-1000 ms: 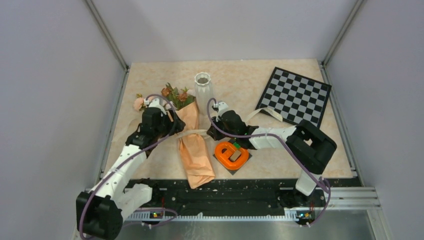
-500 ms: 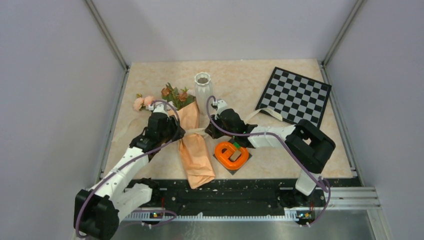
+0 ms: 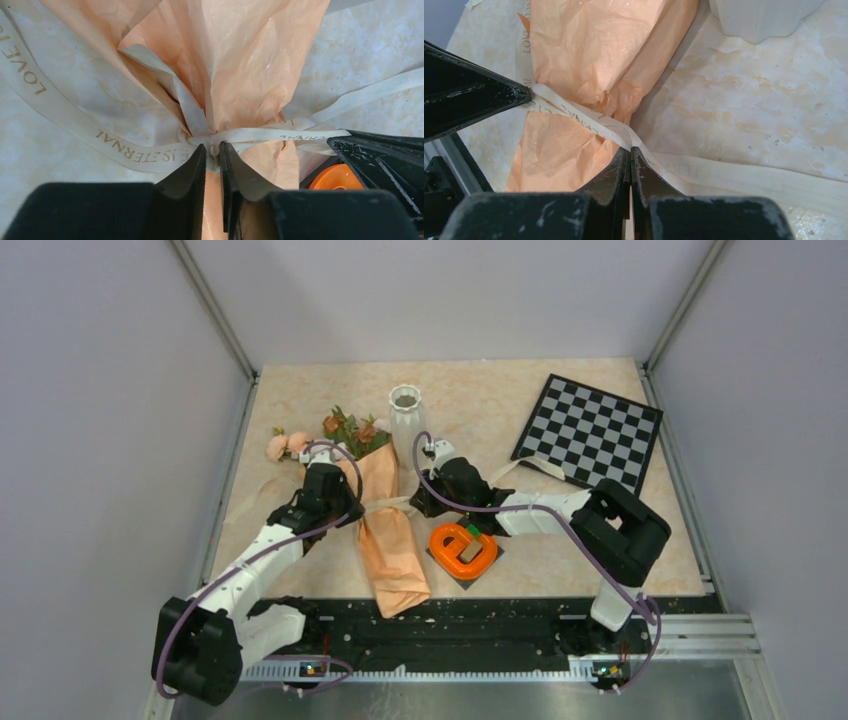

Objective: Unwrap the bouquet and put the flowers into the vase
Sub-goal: Untie the ribbon from the wrapping paper.

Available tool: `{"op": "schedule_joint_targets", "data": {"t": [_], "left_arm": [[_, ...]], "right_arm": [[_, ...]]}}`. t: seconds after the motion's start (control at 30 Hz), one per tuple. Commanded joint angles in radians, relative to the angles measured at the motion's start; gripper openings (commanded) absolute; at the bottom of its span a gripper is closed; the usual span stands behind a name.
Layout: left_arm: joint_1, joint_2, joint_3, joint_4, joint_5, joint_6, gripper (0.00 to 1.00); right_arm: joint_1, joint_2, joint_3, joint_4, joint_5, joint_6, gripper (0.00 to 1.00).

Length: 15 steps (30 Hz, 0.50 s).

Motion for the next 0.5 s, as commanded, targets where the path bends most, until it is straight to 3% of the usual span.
{"op": "schedule_joint_targets", "data": {"t": [0.0,0.27,0.47], "left_arm": [[-0.003,-0.013,0.023,0.026,-0.028,-0.019,0.15],[0.032,-0.035,0.074,-0.085,-0.153,-0.002,0.03],[0.147,-0.089,0.073,-0.109,-0.108,-0.015,0.01]], "right_arm": [[-0.011,0.004,0.038,0.019,0.007,0.009,0.00],[-0.031,-0.038,-0.006,-0.001,0.087,0.047,0.00],[-0.060,-0.048,-0.045,-0.013,0.090,0.083,0.00]]}}
